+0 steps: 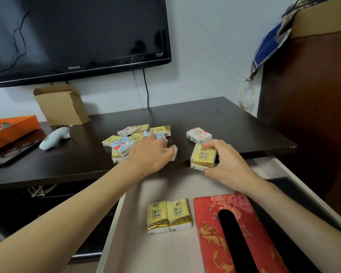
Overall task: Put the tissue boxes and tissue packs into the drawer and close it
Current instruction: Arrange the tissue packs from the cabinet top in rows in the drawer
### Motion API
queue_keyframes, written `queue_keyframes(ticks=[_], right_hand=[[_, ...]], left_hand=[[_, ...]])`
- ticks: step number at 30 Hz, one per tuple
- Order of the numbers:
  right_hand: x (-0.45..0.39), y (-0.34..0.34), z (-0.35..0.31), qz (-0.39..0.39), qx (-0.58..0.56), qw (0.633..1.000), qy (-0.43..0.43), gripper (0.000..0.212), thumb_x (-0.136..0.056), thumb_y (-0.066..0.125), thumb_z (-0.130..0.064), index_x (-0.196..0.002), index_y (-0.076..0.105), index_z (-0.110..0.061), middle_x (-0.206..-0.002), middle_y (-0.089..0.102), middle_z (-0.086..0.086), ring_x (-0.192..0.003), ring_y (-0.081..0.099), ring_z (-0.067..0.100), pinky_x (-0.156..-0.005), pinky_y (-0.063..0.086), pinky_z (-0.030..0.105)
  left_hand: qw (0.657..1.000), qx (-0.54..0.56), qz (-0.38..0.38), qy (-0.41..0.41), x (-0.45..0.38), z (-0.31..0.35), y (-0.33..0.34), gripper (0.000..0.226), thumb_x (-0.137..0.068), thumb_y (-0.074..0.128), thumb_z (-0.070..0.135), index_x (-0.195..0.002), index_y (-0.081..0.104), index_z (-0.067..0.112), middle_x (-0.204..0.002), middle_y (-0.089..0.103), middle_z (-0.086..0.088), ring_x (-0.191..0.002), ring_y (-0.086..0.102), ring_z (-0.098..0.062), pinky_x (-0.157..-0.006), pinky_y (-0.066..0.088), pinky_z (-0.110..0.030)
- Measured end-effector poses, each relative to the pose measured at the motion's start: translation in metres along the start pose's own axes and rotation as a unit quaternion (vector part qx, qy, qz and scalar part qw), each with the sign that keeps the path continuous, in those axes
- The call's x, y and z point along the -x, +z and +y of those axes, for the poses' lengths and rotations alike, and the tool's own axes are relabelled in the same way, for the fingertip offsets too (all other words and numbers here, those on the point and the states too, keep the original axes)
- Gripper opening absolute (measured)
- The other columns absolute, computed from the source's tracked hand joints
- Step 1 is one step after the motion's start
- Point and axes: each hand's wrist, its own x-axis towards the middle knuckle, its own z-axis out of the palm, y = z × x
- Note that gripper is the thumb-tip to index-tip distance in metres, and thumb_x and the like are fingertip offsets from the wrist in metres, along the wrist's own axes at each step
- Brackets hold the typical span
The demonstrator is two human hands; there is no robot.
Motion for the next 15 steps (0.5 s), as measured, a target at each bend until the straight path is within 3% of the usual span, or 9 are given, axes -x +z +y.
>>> queue_keyframes(ticks=[2,4,7,11,13,15], right_hand=[[0.000,0.000,0.000,-0.004,0.003,1.000,0.002,0.061,-0.075,0.080,-0.012,-0.129,0.058,-0.028,-0.127,0.057,-0.005,-0.118,0.050,0.017,-0.095,0.046,0.036],[0.002,-0.001,-0.001,-0.012,0.005,1.000,0.003,0.058,-0.076,0.081,-0.013,-0.128,0.060,-0.028,-0.130,0.056,-0.006,-0.120,0.049,0.016,-0.095,0.047,0.037],[0.002,-0.001,-0.001,-0.019,0.013,1.000,-0.005,0.053,-0.077,0.081,-0.013,-0.126,0.063,-0.027,-0.133,0.054,-0.006,-0.121,0.049,0.016,-0.097,0.048,0.039],[0.003,-0.001,-0.002,-0.016,0.024,1.000,-0.010,0.052,-0.079,0.080,-0.015,-0.126,0.064,-0.027,-0.134,0.055,-0.004,-0.123,0.049,0.018,-0.097,0.045,0.036],[0.005,-0.003,-0.004,-0.008,0.025,1.000,-0.013,0.051,-0.078,0.082,-0.017,-0.125,0.065,-0.027,-0.131,0.057,-0.003,-0.120,0.052,0.019,-0.095,0.045,0.035],[0.007,-0.005,-0.007,-0.003,0.001,1.000,-0.022,0.049,-0.077,0.085,-0.022,-0.122,0.067,-0.027,-0.127,0.061,-0.004,-0.117,0.058,0.019,-0.099,0.049,0.039]], left_hand=[[0.998,-0.060,-0.008,0.004,-0.001,0.005,0.008,0.052,-0.090,0.037,0.068,-0.090,0.061,0.021,-0.108,0.061,-0.007,-0.101,0.061,-0.032,-0.067,0.037,-0.037],[0.998,-0.055,0.007,0.004,-0.003,0.005,0.010,0.047,-0.087,0.043,0.070,-0.086,0.056,0.025,-0.107,0.060,-0.005,-0.098,0.062,-0.032,-0.066,0.035,-0.037],[0.999,0.000,-0.027,-0.021,-0.006,0.002,0.007,0.034,-0.083,0.055,0.062,-0.082,0.053,0.027,-0.103,0.061,-0.002,-0.095,0.061,-0.029,-0.067,0.037,-0.035],[0.992,0.102,-0.068,-0.025,-0.001,0.000,-0.005,0.018,-0.081,0.069,0.045,-0.083,0.065,0.027,-0.079,0.060,0.011,-0.088,0.062,-0.019,-0.060,0.037,-0.028],[0.985,0.166,-0.051,-0.015,0.012,-0.003,-0.014,0.017,-0.079,0.074,0.039,-0.088,0.068,0.026,-0.083,0.061,0.014,-0.089,0.062,-0.016,-0.063,0.041,-0.025],[0.972,0.228,-0.049,0.001,0.035,-0.009,-0.020,0.021,-0.076,0.078,0.039,-0.091,0.068,0.029,-0.098,0.064,0.012,-0.096,0.062,-0.012,-0.076,0.050,-0.029]])
